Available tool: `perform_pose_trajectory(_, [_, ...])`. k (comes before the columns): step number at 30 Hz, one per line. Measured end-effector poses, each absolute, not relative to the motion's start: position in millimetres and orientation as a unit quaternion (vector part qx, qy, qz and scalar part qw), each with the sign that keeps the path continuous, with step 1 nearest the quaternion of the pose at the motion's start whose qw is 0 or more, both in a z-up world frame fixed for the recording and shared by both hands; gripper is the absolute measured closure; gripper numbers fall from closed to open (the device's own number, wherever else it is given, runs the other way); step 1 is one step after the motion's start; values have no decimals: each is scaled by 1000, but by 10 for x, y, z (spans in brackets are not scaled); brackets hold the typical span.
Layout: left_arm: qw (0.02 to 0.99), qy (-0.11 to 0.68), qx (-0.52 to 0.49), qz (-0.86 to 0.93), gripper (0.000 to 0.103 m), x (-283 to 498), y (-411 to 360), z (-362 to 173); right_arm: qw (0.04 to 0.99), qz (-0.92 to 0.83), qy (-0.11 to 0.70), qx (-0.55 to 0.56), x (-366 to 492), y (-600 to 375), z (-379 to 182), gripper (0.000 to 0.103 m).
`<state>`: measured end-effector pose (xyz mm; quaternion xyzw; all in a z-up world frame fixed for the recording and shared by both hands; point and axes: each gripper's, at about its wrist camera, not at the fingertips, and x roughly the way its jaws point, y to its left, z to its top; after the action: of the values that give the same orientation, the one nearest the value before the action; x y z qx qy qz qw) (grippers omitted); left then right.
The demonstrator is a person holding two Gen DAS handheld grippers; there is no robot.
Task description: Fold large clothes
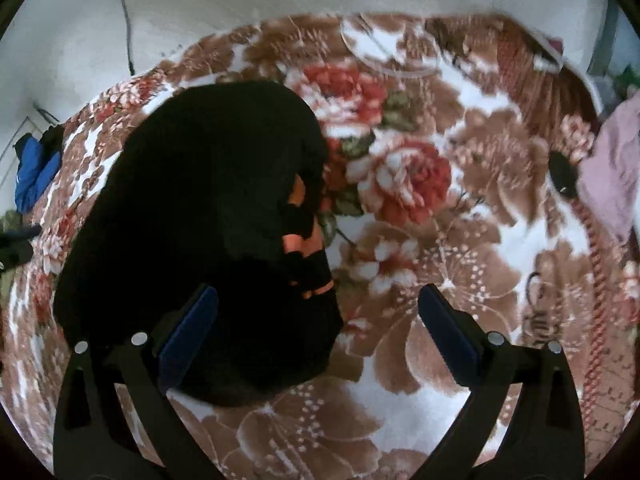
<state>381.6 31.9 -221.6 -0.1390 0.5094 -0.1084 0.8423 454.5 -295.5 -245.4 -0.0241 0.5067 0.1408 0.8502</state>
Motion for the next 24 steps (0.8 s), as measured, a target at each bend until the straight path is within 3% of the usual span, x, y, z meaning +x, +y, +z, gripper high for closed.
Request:
perform_pose_trajectory(7, [790, 541, -239, -158, 4, 4164, 300, -2851, 822, 169, 544, -18, 5058, -2924, -2799, 5])
perform_pose_trajectory(23, [677, 564, -396, -259, 3, 4545, 148, -3651, 755, 212, 616, 67, 5488, -2836, -3561, 4])
perform_pose_trajectory(24, [686, 562, -385, -255, 3, 4549, 96, -3626, 756, 215, 615, 59, 5480, -2808, -3541, 12])
